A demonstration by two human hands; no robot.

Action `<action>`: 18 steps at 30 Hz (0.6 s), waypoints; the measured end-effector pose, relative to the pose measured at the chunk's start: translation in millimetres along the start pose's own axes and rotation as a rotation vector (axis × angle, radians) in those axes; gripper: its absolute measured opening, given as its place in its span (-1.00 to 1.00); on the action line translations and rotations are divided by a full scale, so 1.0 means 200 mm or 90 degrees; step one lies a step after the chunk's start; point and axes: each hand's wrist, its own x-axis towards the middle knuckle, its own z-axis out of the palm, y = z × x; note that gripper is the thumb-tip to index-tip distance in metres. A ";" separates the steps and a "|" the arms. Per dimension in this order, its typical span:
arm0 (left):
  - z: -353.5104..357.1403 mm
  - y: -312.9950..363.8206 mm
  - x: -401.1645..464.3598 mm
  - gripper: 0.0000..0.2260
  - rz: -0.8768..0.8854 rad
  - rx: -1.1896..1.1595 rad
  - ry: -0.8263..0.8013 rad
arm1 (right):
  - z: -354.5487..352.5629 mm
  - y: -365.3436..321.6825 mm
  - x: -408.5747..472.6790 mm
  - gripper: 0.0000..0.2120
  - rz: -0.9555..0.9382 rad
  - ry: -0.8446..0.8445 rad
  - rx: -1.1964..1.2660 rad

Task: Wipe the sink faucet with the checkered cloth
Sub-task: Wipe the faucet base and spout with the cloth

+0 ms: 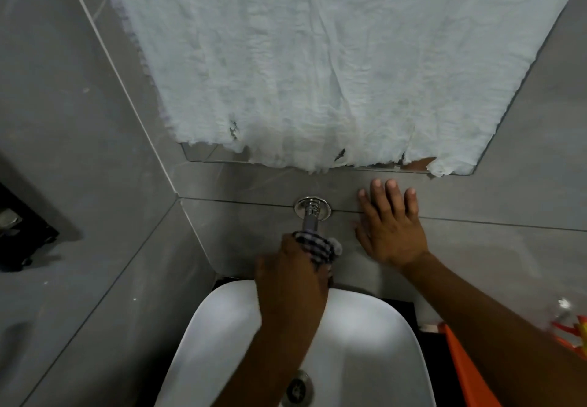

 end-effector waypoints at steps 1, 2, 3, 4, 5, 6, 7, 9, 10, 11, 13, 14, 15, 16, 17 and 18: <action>0.02 -0.05 -0.06 -0.39 -0.006 -0.027 -0.019 | 0.00 0.00 0.00 -0.29 0.000 -0.003 -0.002; 0.03 -0.10 -0.12 -0.36 -0.015 -0.027 -0.044 | 0.00 0.00 0.01 -0.28 0.002 -0.003 -0.006; 0.05 -0.14 -0.16 -0.32 -0.027 -0.010 -0.061 | 0.00 0.00 0.01 -0.27 0.003 -0.002 -0.009; 0.05 -0.16 -0.18 -0.31 -0.036 0.000 -0.063 | 0.00 0.00 0.00 -0.27 0.002 0.000 -0.010; 0.05 -0.15 -0.17 -0.33 -0.032 -0.008 -0.051 | 0.00 0.00 0.00 -0.27 0.002 0.006 -0.012; 0.03 -0.13 -0.14 -0.39 -0.019 -0.030 -0.029 | 0.00 0.00 0.01 -0.27 0.003 0.012 -0.013; 0.01 -0.10 -0.10 -0.49 -0.005 -0.048 -0.007 | 0.00 0.00 0.01 -0.27 0.006 0.014 -0.011; -0.05 -0.01 0.05 -0.62 0.002 -0.042 0.004 | 0.00 0.00 0.01 -0.28 0.010 0.017 -0.006; -0.06 0.04 0.14 -0.63 -0.005 -0.032 -0.011 | 0.00 0.00 0.02 -0.29 0.010 0.019 -0.004; -0.08 0.08 0.24 -0.62 -0.011 -0.038 -0.039 | 0.00 0.00 0.02 -0.30 0.010 0.019 -0.002; -0.12 0.14 0.41 -0.68 -0.016 -0.162 -0.132 | -0.01 -0.01 0.01 -0.31 0.010 0.020 -0.003; -0.14 0.15 0.47 -0.73 -0.033 -0.261 -0.179 | -0.01 -0.01 0.01 -0.30 0.010 0.019 -0.004; -0.16 0.13 0.52 -0.76 -0.066 -0.362 -0.223 | -0.01 -0.01 0.01 -0.29 0.009 0.015 -0.004; -0.16 0.09 0.53 -0.78 -0.107 -0.462 -0.277 | -0.02 -0.01 0.02 -0.28 0.010 0.010 -0.004; -0.15 0.04 0.53 -0.74 -0.155 -0.569 -0.346 | -0.02 0.00 0.02 -0.27 0.011 0.004 -0.004; -0.13 -0.02 0.51 -0.67 -0.201 -0.675 -0.415 | -0.02 -0.01 0.02 -0.25 0.013 -0.003 -0.002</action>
